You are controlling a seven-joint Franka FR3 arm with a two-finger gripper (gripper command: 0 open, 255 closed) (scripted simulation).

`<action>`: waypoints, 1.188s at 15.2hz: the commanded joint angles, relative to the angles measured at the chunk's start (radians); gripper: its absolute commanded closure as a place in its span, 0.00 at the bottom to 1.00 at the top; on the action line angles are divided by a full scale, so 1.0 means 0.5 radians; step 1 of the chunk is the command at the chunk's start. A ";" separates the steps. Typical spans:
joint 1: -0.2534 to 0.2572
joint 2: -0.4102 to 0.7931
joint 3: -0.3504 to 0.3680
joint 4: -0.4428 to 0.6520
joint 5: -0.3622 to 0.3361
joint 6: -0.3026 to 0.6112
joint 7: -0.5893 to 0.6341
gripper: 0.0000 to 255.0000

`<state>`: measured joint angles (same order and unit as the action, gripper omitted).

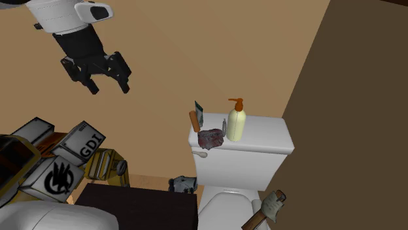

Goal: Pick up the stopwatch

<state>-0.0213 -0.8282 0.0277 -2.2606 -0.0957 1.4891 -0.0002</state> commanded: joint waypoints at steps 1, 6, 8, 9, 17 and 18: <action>0.000 0.000 0.000 0.000 0.000 0.000 0.000 0.00; -0.130 0.226 0.014 -0.081 0.004 0.336 0.288 0.00; -0.181 0.328 0.017 -0.095 0.001 0.464 0.401 0.00; -0.207 0.381 0.018 -0.099 -0.001 0.526 0.457 0.00; -0.404 0.840 0.001 -0.047 -0.037 0.978 0.899 0.00; -0.428 0.900 -0.003 -0.032 -0.043 1.028 0.953 0.00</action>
<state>-0.2231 -0.4064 0.0278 -2.2809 -0.1145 1.9754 0.4460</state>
